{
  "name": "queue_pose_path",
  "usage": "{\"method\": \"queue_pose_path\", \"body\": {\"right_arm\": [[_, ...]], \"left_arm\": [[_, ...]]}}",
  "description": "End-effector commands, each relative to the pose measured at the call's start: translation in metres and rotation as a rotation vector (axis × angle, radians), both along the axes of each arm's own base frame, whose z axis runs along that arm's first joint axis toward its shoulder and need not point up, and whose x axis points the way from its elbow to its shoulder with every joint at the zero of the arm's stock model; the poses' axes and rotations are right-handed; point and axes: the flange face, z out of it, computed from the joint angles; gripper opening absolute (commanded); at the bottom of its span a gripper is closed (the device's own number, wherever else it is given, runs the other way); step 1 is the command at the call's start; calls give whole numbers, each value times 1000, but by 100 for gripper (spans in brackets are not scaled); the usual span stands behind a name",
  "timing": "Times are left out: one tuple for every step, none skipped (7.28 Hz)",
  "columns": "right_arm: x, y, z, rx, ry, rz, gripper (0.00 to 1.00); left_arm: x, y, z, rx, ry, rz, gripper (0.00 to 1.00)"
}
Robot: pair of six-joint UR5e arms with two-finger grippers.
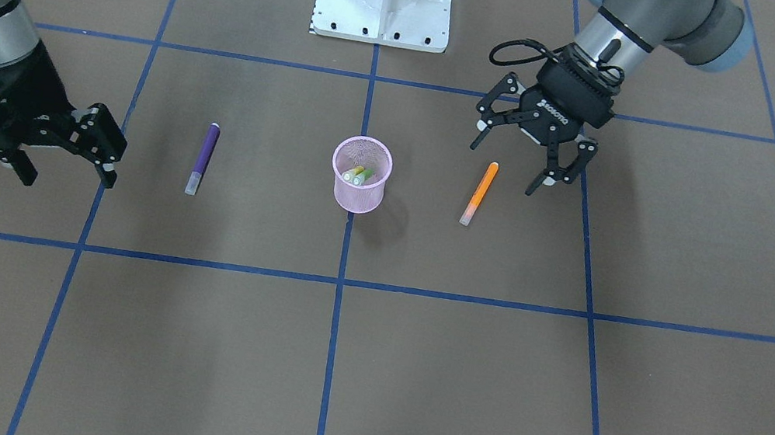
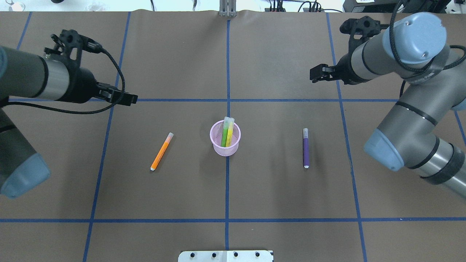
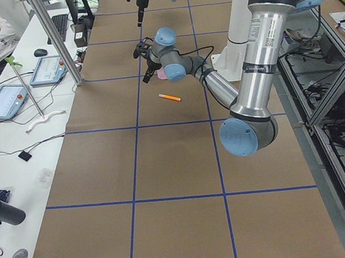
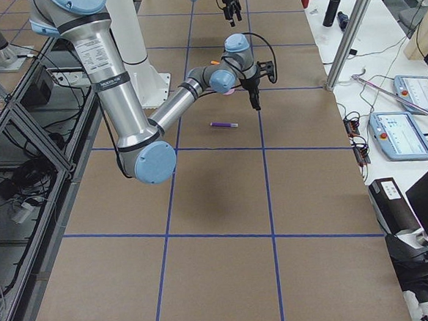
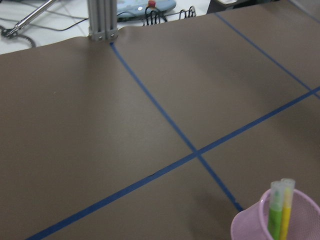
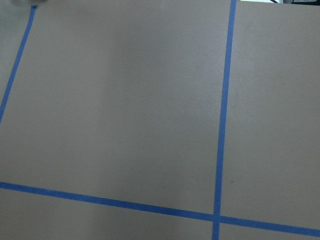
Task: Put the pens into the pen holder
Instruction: 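Move the right gripper down to the purple marker while the left gripper withdraws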
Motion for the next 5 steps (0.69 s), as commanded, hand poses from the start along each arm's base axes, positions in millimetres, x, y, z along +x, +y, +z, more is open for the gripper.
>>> {"method": "queue_pose_path", "body": {"right_arm": [[-27, 26, 17, -52, -8, 31, 98], [-43, 40, 26, -60, 9, 52, 97], [-70, 59, 38, -69, 36, 80, 96], [-87, 78, 51, -71, 33, 103, 96], [-97, 89, 62, -68, 1, 110, 95]], "left_arm": [[-33, -1, 39, -101, -28, 14, 99], [-45, 2, 56, -124, -47, -6, 99], [-52, -1, 57, -125, -48, -21, 99], [-52, -2, 54, -119, -43, -21, 99], [-51, -2, 50, -113, -38, -21, 99]]}}
